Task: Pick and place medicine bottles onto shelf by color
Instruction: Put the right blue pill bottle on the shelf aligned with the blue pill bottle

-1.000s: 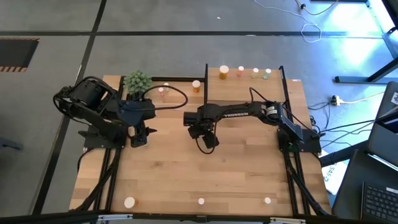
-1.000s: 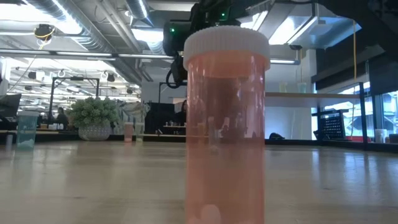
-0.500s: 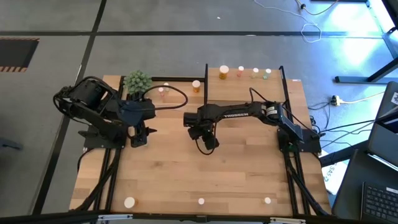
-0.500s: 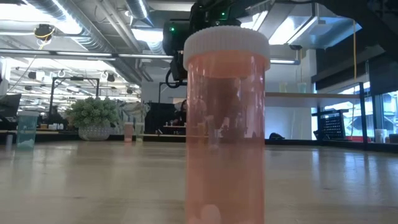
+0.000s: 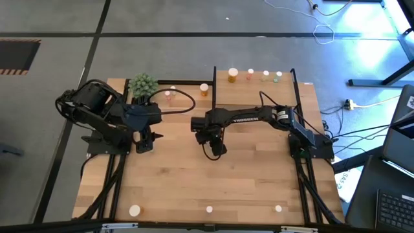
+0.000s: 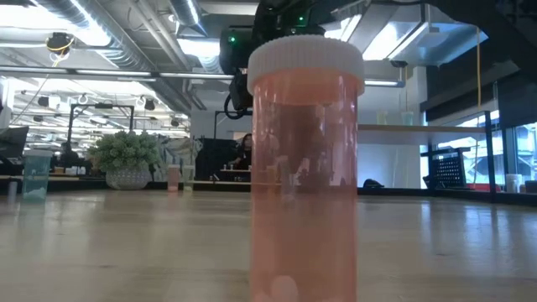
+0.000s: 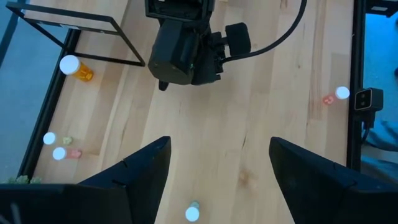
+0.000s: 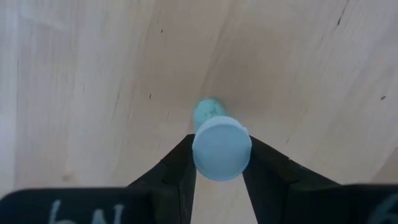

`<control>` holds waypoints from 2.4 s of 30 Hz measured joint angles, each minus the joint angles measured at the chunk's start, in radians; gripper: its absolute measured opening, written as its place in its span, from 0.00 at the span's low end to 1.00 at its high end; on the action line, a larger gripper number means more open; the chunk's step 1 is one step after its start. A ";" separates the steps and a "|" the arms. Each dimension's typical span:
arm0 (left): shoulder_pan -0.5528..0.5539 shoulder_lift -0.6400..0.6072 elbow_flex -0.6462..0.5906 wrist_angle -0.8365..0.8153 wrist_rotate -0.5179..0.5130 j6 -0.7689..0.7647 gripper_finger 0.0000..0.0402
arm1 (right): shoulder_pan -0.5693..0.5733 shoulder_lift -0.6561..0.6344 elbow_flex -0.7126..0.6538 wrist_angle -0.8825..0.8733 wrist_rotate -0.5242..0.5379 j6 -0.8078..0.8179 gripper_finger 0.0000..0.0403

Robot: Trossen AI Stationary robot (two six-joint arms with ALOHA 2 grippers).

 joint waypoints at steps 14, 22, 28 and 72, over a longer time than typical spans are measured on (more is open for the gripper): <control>0.000 0.000 0.000 0.000 0.000 0.012 0.67 | 0.000 -0.001 0.284 -0.253 0.000 0.027 0.29; 0.000 0.000 0.000 0.000 0.000 0.025 0.67 | 0.000 -0.030 0.447 -0.380 0.001 0.054 0.29; 0.000 0.000 0.000 0.000 0.000 0.053 0.67 | 0.000 -0.087 0.445 -0.427 0.081 0.130 0.29; 0.346 0.053 -0.002 0.227 0.028 0.390 0.67 | -0.182 -0.805 -0.014 -0.403 0.344 0.354 0.29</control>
